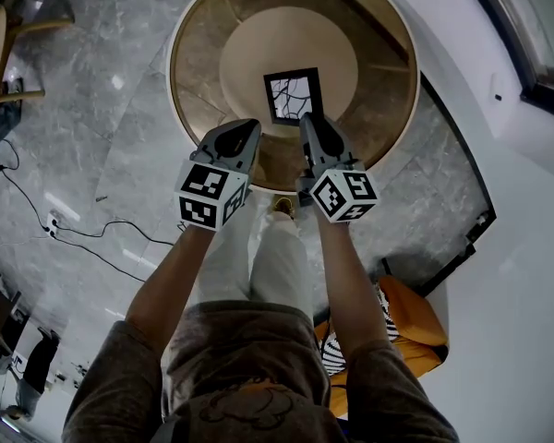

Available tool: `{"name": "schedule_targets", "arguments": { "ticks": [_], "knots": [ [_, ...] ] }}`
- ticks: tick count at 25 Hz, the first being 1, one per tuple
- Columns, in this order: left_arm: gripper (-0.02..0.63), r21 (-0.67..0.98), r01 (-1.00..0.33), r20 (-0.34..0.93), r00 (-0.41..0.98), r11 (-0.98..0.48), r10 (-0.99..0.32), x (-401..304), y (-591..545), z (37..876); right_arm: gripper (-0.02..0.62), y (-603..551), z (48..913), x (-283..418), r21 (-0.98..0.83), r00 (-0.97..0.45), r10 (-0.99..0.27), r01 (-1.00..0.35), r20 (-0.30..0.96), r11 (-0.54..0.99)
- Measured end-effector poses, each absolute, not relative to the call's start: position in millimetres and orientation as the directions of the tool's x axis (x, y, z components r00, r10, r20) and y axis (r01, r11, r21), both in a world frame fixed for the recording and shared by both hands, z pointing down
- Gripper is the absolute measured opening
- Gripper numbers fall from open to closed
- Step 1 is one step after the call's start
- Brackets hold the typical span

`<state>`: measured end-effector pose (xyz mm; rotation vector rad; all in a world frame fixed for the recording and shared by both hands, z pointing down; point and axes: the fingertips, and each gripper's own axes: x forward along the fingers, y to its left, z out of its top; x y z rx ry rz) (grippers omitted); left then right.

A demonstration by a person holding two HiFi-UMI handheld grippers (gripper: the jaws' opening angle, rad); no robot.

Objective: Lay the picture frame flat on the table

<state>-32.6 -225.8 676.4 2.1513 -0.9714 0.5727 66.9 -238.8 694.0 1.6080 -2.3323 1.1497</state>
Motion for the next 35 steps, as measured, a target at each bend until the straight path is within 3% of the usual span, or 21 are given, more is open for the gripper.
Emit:
{"name": "schedule_targets", "arguments": {
  "ticks": [19, 35],
  "knots": [
    [0.017, 0.427, -0.769, 0.639, 0.629, -0.476, -0.443, -35.7, -215.9, 685.7, 0.107, -242.5, 719.4, 89.2, -0.489, -0.387, -0.761, -0.866, 0.521, 0.105],
    [0.017, 0.444, -0.75, 0.64, 0.649, -0.491, -0.412, -26.5, -214.6, 697.5, 0.168, -245.4, 745.7, 106.8, -0.467, -0.349, -0.757, -0.882, 0.553, 0.066]
  ]
}}
